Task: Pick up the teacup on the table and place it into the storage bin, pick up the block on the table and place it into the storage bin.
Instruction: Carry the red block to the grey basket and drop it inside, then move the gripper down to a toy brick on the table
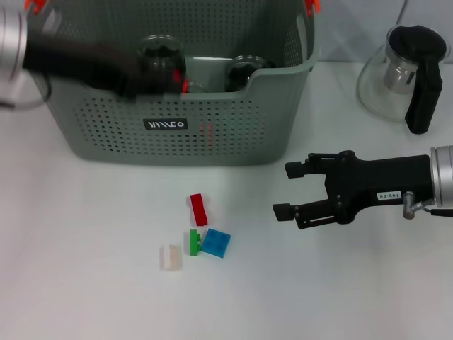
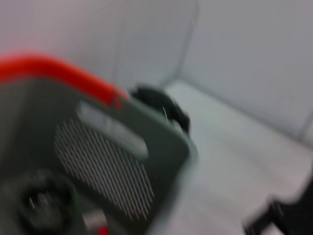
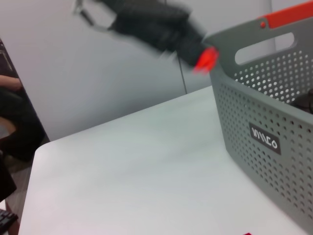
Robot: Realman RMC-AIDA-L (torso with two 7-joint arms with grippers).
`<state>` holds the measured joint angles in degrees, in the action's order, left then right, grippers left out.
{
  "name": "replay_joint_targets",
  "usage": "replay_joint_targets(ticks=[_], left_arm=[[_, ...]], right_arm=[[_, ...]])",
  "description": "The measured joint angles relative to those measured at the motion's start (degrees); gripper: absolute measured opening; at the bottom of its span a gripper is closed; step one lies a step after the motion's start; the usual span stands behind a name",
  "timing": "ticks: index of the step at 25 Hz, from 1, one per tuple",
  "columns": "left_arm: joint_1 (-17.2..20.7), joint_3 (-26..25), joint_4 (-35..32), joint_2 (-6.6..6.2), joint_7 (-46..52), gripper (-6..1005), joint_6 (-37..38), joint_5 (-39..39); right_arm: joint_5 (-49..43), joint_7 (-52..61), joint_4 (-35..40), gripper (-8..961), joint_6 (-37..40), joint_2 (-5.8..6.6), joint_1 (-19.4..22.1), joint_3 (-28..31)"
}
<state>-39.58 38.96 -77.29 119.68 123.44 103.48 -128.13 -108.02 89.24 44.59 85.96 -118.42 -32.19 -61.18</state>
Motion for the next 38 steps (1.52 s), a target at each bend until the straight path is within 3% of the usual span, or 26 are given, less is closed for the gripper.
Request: replay_joint_targets(ticks=[10,14,21,24,28,32,35,38], left_arm=[[-6.80,4.22,13.76,-3.64,-1.38,231,-22.11,0.57],[-7.44,6.56,15.47,-3.59,-0.77,237,-27.00,-0.80],[-7.52,6.88,14.94,-3.35,-0.11,248,-28.73,-1.01],[-7.28,6.87,13.53,-3.71,-0.42,362,-28.43,-1.04],[-4.70,6.66,6.36,-3.43,-2.93,515,-24.21,-0.01],[-0.17,6.81,-3.28,-2.12,-11.47,674,-11.95,3.40],[2.81,6.91,-9.23,-0.44,-16.60,773,-1.47,3.95],[6.97,8.06,-14.95,2.38,-20.82,861,5.94,3.21]], right_arm=[[-1.31,-0.03,-0.04,924,0.11,0.13,-0.84,-0.14],[-1.32,-0.03,0.00,924,0.09,0.21,-0.98,-0.16],[-1.99,-0.03,-0.04,924,-0.33,0.05,-1.02,-0.15],[-2.02,-0.03,-0.05,924,-0.56,0.03,-1.04,-0.12],[-2.03,-0.06,-0.52,924,-0.62,0.02,-1.10,0.23],[-2.01,-0.11,-1.13,924,-0.72,0.03,-1.13,0.34],[-1.97,-0.12,-1.44,924,-0.96,0.04,-1.12,0.67],[-2.01,-0.12,-1.51,925,-1.44,-0.13,-0.96,1.09]])
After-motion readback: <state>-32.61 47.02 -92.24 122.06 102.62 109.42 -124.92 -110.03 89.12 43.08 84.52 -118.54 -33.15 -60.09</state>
